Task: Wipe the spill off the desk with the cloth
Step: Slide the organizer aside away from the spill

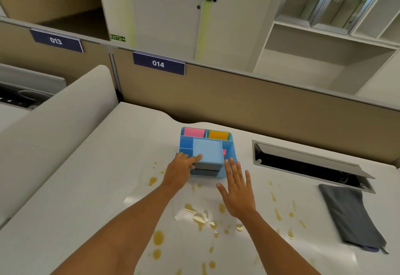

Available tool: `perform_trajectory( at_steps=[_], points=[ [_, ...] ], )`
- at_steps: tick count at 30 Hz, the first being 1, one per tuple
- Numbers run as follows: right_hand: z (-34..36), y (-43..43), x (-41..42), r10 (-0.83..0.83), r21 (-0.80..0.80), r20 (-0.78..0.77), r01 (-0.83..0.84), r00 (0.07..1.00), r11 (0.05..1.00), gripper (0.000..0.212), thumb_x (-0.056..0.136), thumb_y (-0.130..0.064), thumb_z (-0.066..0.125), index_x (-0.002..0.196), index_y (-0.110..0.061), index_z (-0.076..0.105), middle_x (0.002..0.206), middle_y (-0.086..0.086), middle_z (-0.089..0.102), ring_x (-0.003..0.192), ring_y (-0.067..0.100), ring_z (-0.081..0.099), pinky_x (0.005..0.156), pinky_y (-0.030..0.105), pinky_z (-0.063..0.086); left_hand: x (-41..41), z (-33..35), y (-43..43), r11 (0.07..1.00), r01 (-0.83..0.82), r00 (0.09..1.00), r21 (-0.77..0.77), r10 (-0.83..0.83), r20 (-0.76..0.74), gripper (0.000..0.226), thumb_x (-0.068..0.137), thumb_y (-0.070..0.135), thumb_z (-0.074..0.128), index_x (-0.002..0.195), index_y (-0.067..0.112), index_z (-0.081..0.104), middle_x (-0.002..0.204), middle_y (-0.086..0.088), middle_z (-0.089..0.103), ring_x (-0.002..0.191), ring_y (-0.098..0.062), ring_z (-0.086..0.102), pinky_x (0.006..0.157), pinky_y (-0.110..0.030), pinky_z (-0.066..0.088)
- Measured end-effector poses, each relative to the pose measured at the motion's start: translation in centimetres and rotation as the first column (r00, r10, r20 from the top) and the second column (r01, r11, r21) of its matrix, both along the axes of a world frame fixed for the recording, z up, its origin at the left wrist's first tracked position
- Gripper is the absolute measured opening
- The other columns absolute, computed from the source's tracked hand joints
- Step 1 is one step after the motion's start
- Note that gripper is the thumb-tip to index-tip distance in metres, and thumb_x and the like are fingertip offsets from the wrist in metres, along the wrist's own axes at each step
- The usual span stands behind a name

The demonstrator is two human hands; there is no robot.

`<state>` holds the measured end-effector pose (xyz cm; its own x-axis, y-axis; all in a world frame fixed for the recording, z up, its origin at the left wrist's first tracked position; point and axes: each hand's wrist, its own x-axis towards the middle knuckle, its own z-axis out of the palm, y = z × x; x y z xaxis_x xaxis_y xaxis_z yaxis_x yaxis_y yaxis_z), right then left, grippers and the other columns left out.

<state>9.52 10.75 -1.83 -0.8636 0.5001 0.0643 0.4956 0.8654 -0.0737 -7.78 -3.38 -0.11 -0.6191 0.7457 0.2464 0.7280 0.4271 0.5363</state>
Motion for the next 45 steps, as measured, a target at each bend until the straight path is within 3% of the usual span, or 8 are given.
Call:
perform_trajectory(
  at_steps=[5, 8, 17, 28, 31, 35, 41, 45],
  points=[
    [-0.4, -3.9, -2.6, 0.102, -0.025, 0.02, -0.102, 0.995, 0.995, 0.073, 0.092, -0.066, -0.001, 0.146, -0.028, -0.031, 0.154, -0.008, -0.037, 0.143, 0.014, -0.033, 0.115, 0.038, -0.027, -1.8, 1.4, -6.0, 0.99, -0.135, 0.991, 0.031, 0.135, 0.0, 0.051, 0.093, 0.005, 0.06, 0.14, 0.022, 0.05, 0.108, -0.015, 0.063, 0.1, -0.023, 0.061, 0.088, -0.027, 0.054],
    [-1.0, -6.3, -3.4, 0.179, -0.03, 0.048, -0.178, 0.983, 0.984, 0.072, 0.095, -0.066, 0.002, 0.144, -0.029, -0.035, 0.153, -0.009, -0.04, 0.142, 0.014, -0.035, 0.111, 0.036, -0.033, -2.7, 2.2, -9.8, 0.972, -0.228, 0.974, 0.048, 0.228, 0.005, 0.052, 0.089, 0.001, 0.064, 0.137, 0.019, 0.054, 0.107, -0.019, 0.064, 0.101, -0.03, 0.061, 0.089, -0.037, 0.056],
    [-1.4, -12.0, -5.5, 0.366, -0.083, 0.016, -0.364, 0.93, 0.928, 0.069, 0.1, -0.059, 0.01, 0.15, -0.026, -0.024, 0.157, -0.008, -0.031, 0.146, 0.014, -0.028, 0.118, 0.04, -0.017, -4.2, 2.6, -20.8, 0.875, -0.484, 0.874, 0.024, 0.481, 0.074, 0.05, 0.09, -0.001, 0.062, 0.137, 0.015, 0.054, 0.122, -0.022, 0.056, 0.107, -0.031, 0.061, 0.09, -0.038, 0.056],
    [-1.7, -14.6, -6.1, 0.424, -0.119, 0.044, -0.417, 0.904, 0.901, 0.068, 0.098, -0.06, 0.005, 0.145, -0.03, -0.033, 0.153, -0.011, -0.038, 0.143, 0.012, -0.034, 0.116, 0.037, -0.022, -3.0, 0.6, -25.8, 0.813, -0.582, 0.809, 0.004, 0.578, 0.108, 0.048, 0.091, -0.006, 0.057, 0.136, 0.011, 0.054, 0.11, -0.026, 0.062, 0.097, -0.035, 0.064, 0.087, -0.043, 0.056],
    [-1.8, -14.6, -5.8, 0.397, -0.113, 0.041, -0.391, 0.917, 0.914, 0.067, 0.096, -0.063, 0.001, 0.145, -0.031, -0.032, 0.154, -0.011, -0.037, 0.143, 0.013, -0.034, 0.116, 0.038, -0.021, -2.6, 0.4, -25.7, 0.817, -0.576, 0.817, -0.038, 0.576, 0.013, 0.049, 0.09, 0.0, 0.063, 0.137, 0.009, 0.052, 0.107, -0.026, 0.067, 0.095, -0.04, 0.063, 0.085, -0.05, 0.056],
    [-1.4, -13.8, -5.0, 0.348, -0.098, 0.035, -0.343, 0.937, 0.934, 0.067, 0.095, -0.063, -0.001, 0.145, -0.031, -0.033, 0.154, -0.011, -0.038, 0.143, 0.012, -0.034, 0.116, 0.038, -0.022, -2.5, 1.5, -23.8, 0.739, -0.674, 0.729, 0.015, 0.668, -0.151, 0.052, 0.084, 0.021, 0.074, 0.133, 0.011, 0.059, 0.118, -0.025, 0.063, 0.104, -0.045, 0.059, 0.091, -0.067, 0.045],
    [-0.3, -11.7, -2.6, 0.264, -0.099, -0.004, -0.263, 0.965, 0.96, 0.066, 0.099, -0.058, 0.006, 0.15, -0.029, -0.024, 0.156, -0.011, -0.033, 0.144, 0.011, -0.03, 0.119, 0.037, -0.015, -1.3, 3.5, -17.3, 0.873, -0.475, 0.87, 0.108, 0.484, -0.094, 0.06, 0.089, 0.032, 0.067, 0.141, 0.01, 0.048, 0.139, -0.018, 0.056, 0.126, -0.041, 0.052, 0.109, -0.061, 0.036],
    [0.2, -9.8, 0.0, 0.184, -0.107, -0.007, -0.184, 0.983, 0.977, 0.066, 0.099, -0.058, 0.006, 0.151, -0.029, -0.023, 0.157, -0.01, -0.032, 0.144, 0.01, -0.03, 0.121, 0.038, -0.014, 1.3, 3.5, -12.3, 0.96, -0.27, 0.962, 0.079, 0.273, -0.023, 0.071, 0.093, 0.061, 0.035, 0.149, 0.017, 0.035, 0.153, -0.01, 0.041, 0.141, -0.031, 0.038, 0.115, -0.051, 0.03]
  ],
)
